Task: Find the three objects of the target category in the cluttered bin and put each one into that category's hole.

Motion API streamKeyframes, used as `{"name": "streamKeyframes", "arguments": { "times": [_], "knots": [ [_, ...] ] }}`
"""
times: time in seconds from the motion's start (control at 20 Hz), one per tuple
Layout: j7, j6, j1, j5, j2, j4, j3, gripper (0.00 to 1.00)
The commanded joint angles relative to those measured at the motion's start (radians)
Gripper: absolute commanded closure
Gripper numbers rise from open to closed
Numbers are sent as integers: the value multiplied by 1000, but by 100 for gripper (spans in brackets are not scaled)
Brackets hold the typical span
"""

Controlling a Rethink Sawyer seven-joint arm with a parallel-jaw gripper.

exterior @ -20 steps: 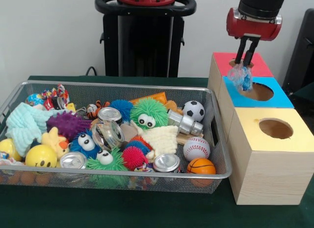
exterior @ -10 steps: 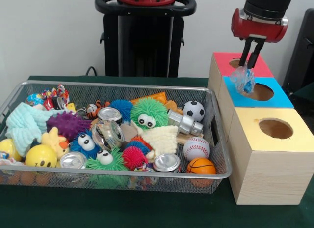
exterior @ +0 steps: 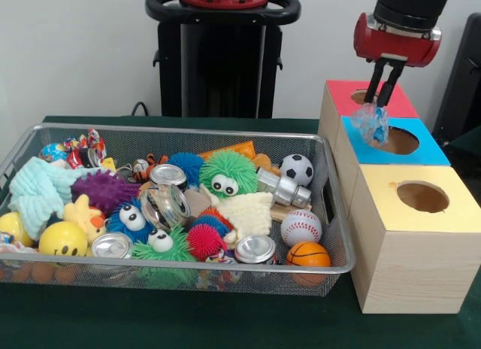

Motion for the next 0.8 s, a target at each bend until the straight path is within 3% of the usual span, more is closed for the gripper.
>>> {"name": "streamKeyframes", "arguments": {
  "times": [0.05, 0.4, 0.8],
  "knots": [
    [94, -37, -7, -3, 67, -33, -46, 100],
    [125, -32, 27, 9, 64, -23, -71, 100],
    [171, 9, 91, 23, 85, -68, -119, 100]
  ]
}}
